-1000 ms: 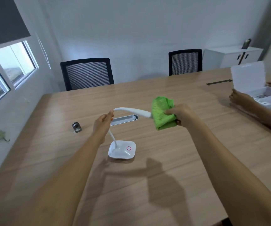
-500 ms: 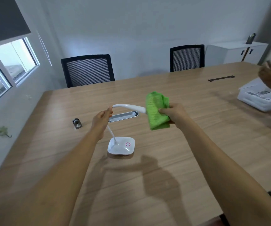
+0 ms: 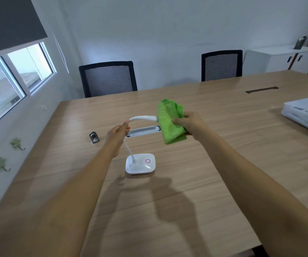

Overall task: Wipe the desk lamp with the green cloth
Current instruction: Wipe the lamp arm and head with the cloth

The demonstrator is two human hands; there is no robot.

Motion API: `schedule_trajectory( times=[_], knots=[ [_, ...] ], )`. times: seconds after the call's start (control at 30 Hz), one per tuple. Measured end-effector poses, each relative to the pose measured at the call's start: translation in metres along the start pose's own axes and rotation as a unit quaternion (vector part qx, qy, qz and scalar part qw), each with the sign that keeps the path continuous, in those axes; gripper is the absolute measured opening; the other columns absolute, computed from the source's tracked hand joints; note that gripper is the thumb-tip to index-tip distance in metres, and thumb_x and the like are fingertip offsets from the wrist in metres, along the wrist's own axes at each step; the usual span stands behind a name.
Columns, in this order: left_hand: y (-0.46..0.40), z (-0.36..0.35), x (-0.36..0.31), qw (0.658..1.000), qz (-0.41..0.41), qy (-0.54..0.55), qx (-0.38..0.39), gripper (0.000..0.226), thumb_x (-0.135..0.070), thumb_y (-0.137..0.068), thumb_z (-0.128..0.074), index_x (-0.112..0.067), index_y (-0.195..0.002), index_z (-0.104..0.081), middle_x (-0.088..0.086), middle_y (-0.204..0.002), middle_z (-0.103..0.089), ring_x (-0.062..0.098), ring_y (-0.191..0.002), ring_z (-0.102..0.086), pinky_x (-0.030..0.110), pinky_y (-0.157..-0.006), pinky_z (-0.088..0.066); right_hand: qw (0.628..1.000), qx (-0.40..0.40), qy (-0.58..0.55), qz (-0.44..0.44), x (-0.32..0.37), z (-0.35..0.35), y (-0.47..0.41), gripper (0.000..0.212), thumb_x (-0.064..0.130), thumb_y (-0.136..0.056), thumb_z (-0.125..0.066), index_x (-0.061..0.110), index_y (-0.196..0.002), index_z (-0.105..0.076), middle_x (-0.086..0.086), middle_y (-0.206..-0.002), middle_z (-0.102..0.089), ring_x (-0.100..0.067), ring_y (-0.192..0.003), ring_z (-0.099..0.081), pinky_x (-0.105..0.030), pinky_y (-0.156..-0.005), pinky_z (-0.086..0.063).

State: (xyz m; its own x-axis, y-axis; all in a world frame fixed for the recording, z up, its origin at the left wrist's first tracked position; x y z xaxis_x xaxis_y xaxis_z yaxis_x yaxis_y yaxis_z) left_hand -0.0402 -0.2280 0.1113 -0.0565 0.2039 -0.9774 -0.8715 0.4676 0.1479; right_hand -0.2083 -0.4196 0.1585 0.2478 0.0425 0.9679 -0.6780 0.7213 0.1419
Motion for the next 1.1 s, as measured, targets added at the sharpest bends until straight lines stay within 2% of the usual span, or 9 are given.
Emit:
schedule_trajectory(
  times=[0.2,0.3,0.47,0.6,0.73,0.87,0.97,1.03,1.1],
  knots=[
    [0.001,-0.002,0.001,1.0,0.001,0.006,-0.017,0.035,-0.059,-0.081,-0.056,-0.025,-0.081,-0.066,-0.008,-0.088,-0.065,0.018,-0.099,-0.057,0.046,-0.11,-0.038,0.993,-0.104,0.055,0.016,0.004,0.032,-0.007,0.024,0.011,-0.072,-0.066,0.012,-0.095,-0.071,-0.018,-0.096,-0.071,-0.035,-0.095,-0.068,-0.051,-0.086,-0.056],
    [0.0,-0.003,0.001,1.0,0.0,0.011,-0.024,0.034,-0.057,-0.083,-0.056,-0.024,-0.08,-0.066,-0.007,-0.086,-0.065,0.017,-0.096,-0.056,0.045,-0.11,-0.039,0.998,-0.025,0.036,0.053,0.032,-0.001,-0.004,0.023,0.011,-0.074,-0.064,0.016,-0.095,-0.069,-0.016,-0.095,-0.069,-0.03,-0.091,-0.067,-0.05,-0.086,-0.055],
    [-0.001,-0.002,0.002,0.999,-0.002,0.018,-0.029,0.034,-0.056,-0.081,-0.058,-0.023,-0.077,-0.067,-0.003,-0.087,-0.066,0.016,-0.09,-0.056,0.045,-0.108,-0.042,0.995,0.093,0.033,-0.014,0.048,-0.038,-0.007,0.034,0.008,-0.08,-0.068,0.0,-0.113,-0.062,-0.017,-0.094,-0.066,-0.03,-0.085,-0.065,-0.047,-0.087,-0.055],
    [0.001,-0.003,0.001,1.0,0.007,0.014,-0.014,0.035,-0.06,-0.079,-0.058,-0.026,-0.078,-0.066,-0.006,-0.089,-0.065,0.017,-0.099,-0.057,0.041,-0.108,-0.04,0.992,0.073,0.084,-0.062,0.044,0.002,-0.025,0.022,0.006,-0.087,-0.06,0.012,-0.106,-0.051,-0.009,-0.077,-0.056,-0.021,-0.067,-0.056,-0.031,-0.059,-0.054],
    [0.001,-0.003,0.001,1.0,0.005,0.02,-0.01,0.034,-0.059,-0.08,-0.057,-0.026,-0.08,-0.066,-0.006,-0.091,-0.065,0.015,-0.096,-0.056,0.039,-0.107,-0.04,0.983,-0.01,0.165,-0.077,0.052,0.027,-0.041,0.025,0.009,-0.087,-0.059,0.011,-0.111,-0.051,-0.012,-0.078,-0.054,-0.024,-0.068,-0.054,-0.035,-0.065,-0.05],
    [0.0,-0.004,0.002,1.0,0.002,0.016,-0.019,0.034,-0.059,-0.081,-0.058,-0.026,-0.079,-0.066,-0.005,-0.09,-0.066,0.015,-0.093,-0.055,0.039,-0.105,-0.041,0.993,0.07,0.049,-0.085,0.068,-0.01,-0.034,0.011,0.011,-0.086,-0.061,0.011,-0.094,-0.053,-0.005,-0.076,-0.055,-0.02,-0.071,-0.057,-0.032,-0.079,-0.053],
    [0.0,-0.003,0.002,1.0,-0.003,0.01,-0.023,0.034,-0.057,-0.081,-0.058,-0.025,-0.077,-0.066,-0.006,-0.086,-0.066,0.015,-0.091,-0.055,0.041,-0.107,-0.041,0.988,0.112,0.037,-0.099,0.061,-0.033,-0.036,0.011,0.012,-0.085,-0.064,0.01,-0.079,-0.054,-0.006,-0.077,-0.059,-0.019,-0.068,-0.057,-0.03,-0.073,-0.051],
    [0.0,-0.003,0.002,1.0,0.002,0.008,-0.015,0.033,-0.057,-0.082,-0.057,-0.025,-0.079,-0.066,-0.005,-0.088,-0.065,0.017,-0.096,-0.056,0.041,-0.108,-0.041,0.987,0.102,0.06,-0.107,0.049,-0.027,-0.039,0.008,0.014,-0.084,-0.065,0.01,-0.089,-0.059,-0.006,-0.079,-0.061,-0.019,-0.068,-0.058,-0.032,-0.074,-0.053],
    [0.002,-0.004,0.001,1.0,0.006,0.005,-0.007,0.033,-0.058,-0.082,-0.057,-0.026,-0.081,-0.065,-0.005,-0.091,-0.064,0.018,-0.1,-0.056,0.04,-0.108,-0.04,0.988,0.066,0.072,-0.117,0.029,-0.004,-0.047,0.031,0.015,-0.084,-0.065,0.006,-0.114,-0.059,-0.01,-0.098,-0.065,-0.023,-0.078,-0.061,-0.039,-0.089,-0.054]
  ],
)
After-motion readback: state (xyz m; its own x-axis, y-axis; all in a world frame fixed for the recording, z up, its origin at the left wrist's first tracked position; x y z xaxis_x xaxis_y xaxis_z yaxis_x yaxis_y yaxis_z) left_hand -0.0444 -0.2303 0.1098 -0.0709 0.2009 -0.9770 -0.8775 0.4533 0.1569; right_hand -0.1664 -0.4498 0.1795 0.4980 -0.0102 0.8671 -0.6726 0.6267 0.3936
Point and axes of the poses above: each hand's wrist, its own y-axis away from the middle knuckle, its own z-axis out of the back of the hand, x = y × z, the point moved 1 cm from there along -y, towards the middle knuckle
